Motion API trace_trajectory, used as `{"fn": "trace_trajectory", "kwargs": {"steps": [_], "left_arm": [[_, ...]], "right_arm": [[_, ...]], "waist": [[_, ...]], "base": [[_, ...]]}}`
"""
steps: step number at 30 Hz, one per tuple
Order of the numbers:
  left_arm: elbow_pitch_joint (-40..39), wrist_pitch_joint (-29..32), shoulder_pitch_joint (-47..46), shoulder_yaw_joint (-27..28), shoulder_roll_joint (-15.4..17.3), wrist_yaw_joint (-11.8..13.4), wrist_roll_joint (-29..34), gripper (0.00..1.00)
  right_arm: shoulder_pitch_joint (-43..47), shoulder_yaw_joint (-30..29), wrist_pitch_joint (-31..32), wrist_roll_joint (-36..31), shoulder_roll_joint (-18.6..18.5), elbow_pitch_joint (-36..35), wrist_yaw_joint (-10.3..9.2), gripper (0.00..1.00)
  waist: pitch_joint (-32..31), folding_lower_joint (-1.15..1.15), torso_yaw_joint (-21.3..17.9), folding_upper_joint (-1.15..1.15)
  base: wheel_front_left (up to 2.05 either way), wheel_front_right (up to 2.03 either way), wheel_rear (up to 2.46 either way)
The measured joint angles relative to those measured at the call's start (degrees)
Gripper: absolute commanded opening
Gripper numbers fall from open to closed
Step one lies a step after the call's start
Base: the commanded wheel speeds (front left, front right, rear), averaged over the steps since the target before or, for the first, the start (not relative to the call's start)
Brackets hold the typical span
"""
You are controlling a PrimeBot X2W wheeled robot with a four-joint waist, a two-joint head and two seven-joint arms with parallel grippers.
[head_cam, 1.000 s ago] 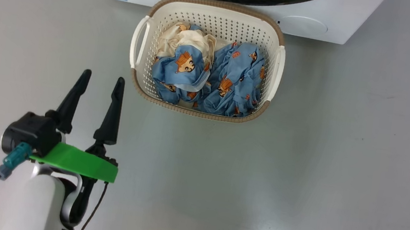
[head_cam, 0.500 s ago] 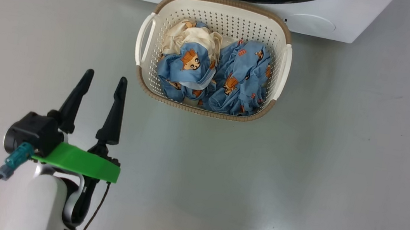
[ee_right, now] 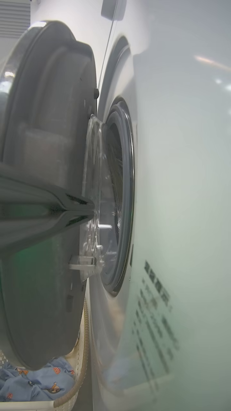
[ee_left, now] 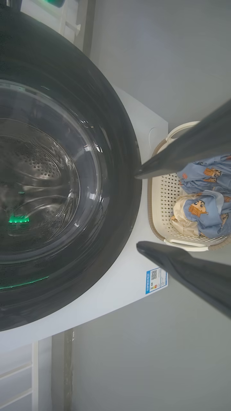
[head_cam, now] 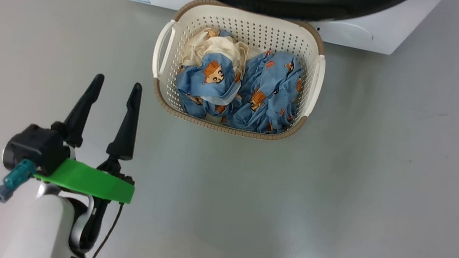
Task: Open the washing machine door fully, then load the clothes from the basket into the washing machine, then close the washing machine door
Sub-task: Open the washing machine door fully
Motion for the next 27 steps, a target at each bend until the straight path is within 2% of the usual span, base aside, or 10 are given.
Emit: {"fn": "trace_trajectory", "kwargs": {"steps": [5, 10, 19, 23, 26, 27], "left_arm": [[-1.08, 0.00, 0.07, -0.08, -0.02, 0.00, 0.24, 1.00], [-2.13, 0.00, 0.12, -0.14, -0.05, 0.00, 0.24, 1.00], [-3.61, 0.00, 0.42, -0.60, -0.02, 0.00, 0.24, 1.00], [-3.59, 0.00, 0.79, -1.30, 0.08, 0.00, 0.24, 1.00], [-3.59, 0.00, 0.81, -1.45, 0.10, 0.00, 0.24, 1.00], [-3.59, 0.00, 0.81, -1.45, 0.10, 0.00, 0.24, 1.00]], "right_arm": [[2.08, -0.26, 8.47, 0.00, 0.01, -1.27, 0.01, 0.00], [5.05, -1.49, 16.00, 0.01, 1.88, -3.13, 0.01, 0.00], [9.88, -2.19, 28.87, 0.44, 4.75, -11.47, 0.01, 0.00], [12.72, 0.67, 33.68, 4.87, 4.49, -12.96, 0.01, 0.00], [15.03, 5.49, 34.98, 9.88, 4.52, -13.23, 0.01, 0.00], [15.03, 5.49, 34.98, 9.88, 4.52, -13.23, 0.01, 0.00]], "waist": [[-0.74, 0.00, -0.19, 0.00], [-1.43, 0.00, -0.36, 0.00], [-2.61, 0.00, -0.22, 0.00], [-3.35, 0.00, 0.15, 0.00], [-3.94, 0.00, 0.47, 0.00], [-3.94, 0.00, 0.47, 0.00]], "base": [[0.00, 0.00, 0.00], [0.00, 0.00, 0.00], [0.00, 0.00, 0.00], [0.00, 0.00, 0.00], [0.00, 0.00, 0.00], [0.00, 0.00, 0.00]]}}
